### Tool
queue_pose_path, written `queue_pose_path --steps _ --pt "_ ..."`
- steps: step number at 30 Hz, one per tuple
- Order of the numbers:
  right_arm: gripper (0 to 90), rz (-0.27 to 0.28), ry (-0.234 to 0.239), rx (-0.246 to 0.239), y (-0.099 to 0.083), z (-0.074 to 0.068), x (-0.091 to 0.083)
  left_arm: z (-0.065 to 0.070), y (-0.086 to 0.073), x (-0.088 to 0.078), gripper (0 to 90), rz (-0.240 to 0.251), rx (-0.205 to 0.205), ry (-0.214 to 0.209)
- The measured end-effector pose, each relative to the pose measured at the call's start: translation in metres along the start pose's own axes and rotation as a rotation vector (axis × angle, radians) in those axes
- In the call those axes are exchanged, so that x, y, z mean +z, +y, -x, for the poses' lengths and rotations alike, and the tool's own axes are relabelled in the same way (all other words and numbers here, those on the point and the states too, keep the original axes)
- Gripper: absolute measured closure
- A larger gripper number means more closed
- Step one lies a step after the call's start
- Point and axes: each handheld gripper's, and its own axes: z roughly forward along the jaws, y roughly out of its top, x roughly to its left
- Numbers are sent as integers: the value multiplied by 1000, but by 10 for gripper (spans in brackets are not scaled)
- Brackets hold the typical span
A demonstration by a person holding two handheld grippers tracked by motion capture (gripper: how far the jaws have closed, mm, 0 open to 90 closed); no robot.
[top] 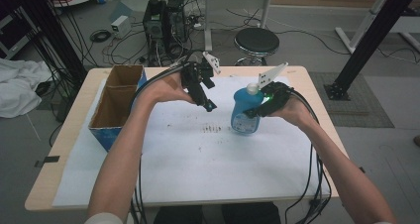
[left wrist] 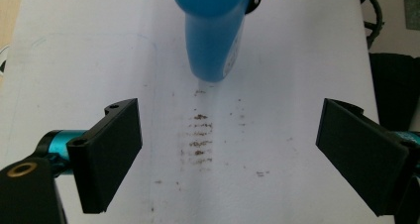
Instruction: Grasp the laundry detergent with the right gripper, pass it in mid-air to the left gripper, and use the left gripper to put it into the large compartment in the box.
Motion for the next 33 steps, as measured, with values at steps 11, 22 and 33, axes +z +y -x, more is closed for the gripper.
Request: queue_pose_path --steps 11,22,33 --pt "456 -31 78 -98 16 -12 14 6 17 6 105 -91 64 -36" --pt "455 -9 98 -107 23 -17 23 7 32 26 106 -88 60 -38" --pt "454 1 106 -112 25 -18 25 9 36 38 129 -82 61 -32"
